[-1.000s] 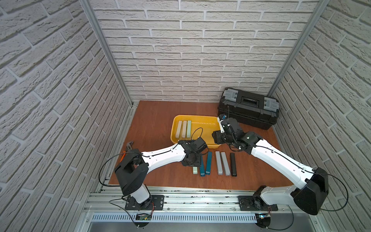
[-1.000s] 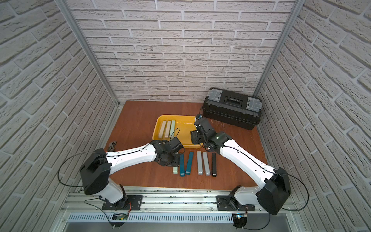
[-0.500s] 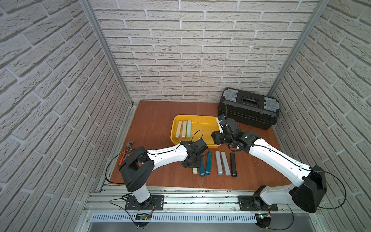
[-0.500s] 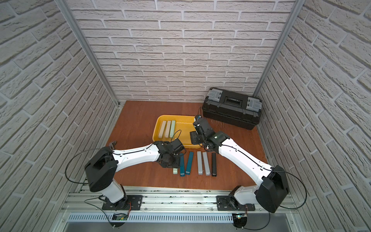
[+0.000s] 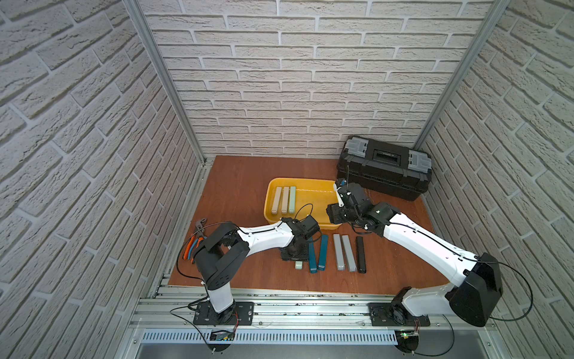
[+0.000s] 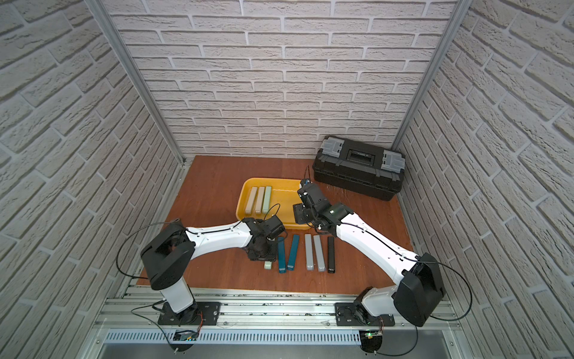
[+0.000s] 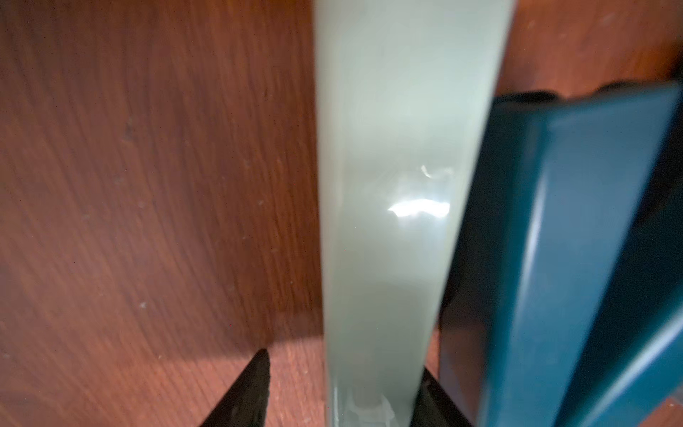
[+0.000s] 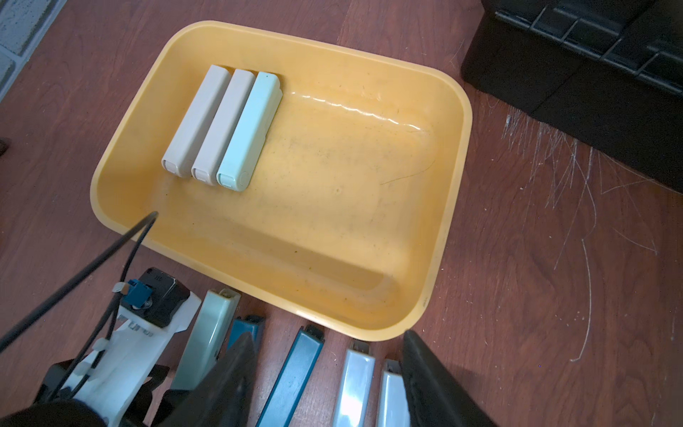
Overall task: Put the pruning pliers into the storage box
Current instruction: Pick up the pruning pliers from the center of the board.
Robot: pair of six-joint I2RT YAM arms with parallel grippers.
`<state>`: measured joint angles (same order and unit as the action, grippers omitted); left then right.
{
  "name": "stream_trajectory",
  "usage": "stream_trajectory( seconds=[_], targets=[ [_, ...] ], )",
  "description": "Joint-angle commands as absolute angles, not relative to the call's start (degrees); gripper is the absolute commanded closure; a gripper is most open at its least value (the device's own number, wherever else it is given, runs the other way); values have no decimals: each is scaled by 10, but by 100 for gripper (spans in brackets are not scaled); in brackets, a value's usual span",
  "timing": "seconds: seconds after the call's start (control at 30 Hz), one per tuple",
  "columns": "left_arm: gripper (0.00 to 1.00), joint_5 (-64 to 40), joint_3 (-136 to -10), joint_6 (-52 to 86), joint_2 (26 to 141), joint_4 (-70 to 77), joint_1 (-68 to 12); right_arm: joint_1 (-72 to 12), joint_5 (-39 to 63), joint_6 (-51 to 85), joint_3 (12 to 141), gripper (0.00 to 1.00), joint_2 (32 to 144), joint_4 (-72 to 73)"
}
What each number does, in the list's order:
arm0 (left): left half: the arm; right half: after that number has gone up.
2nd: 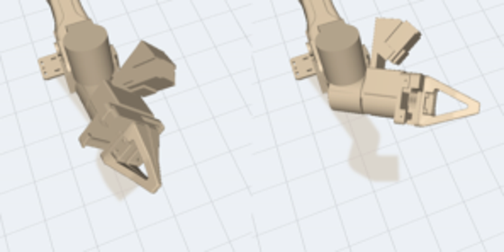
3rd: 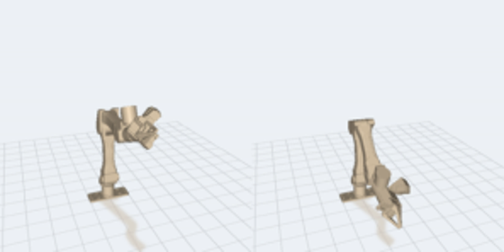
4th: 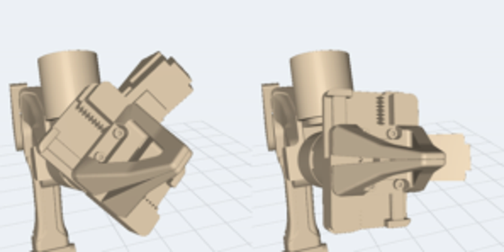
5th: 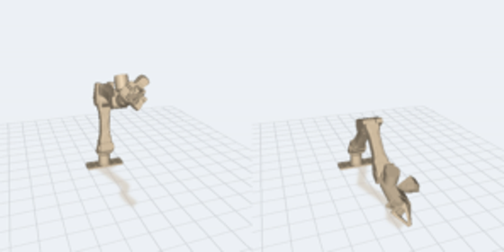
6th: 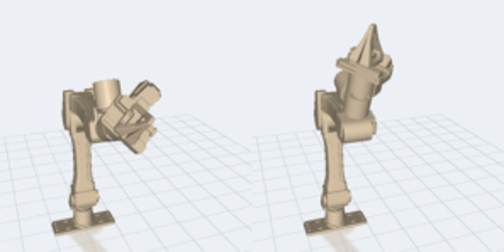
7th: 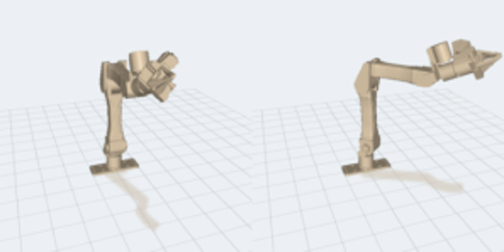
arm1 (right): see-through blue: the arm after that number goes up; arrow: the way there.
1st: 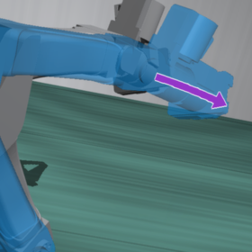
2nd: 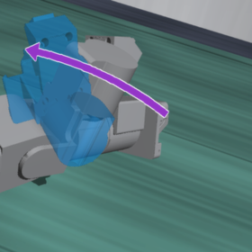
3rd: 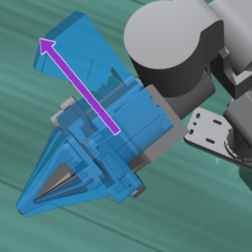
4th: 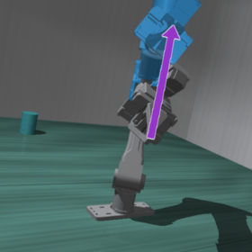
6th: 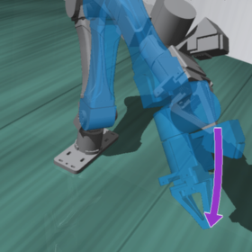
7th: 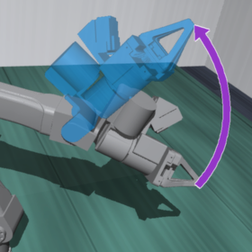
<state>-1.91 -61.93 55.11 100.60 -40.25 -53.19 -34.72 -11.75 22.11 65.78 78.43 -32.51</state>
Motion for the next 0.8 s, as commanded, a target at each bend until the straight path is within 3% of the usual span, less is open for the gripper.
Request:
stream_trajectory(
  seconds=[0.0,0.23,0.57,0.77],
  targets=[
    [44,-18,-641,532,1024,-404,-523,-351,-117,226,648,36,777,-309],
    [48,-19,-665,509,1059,-404,-512,-350,-114,225,643,36,774,-308],
    [87,-18,-670,504,1054,-423,-514,-350,-115,227,642,37,768,-304],
    [89,-6,-662,520,1007,-458,-522,-351,-112,229,644,37,769,-298]
  ],
)
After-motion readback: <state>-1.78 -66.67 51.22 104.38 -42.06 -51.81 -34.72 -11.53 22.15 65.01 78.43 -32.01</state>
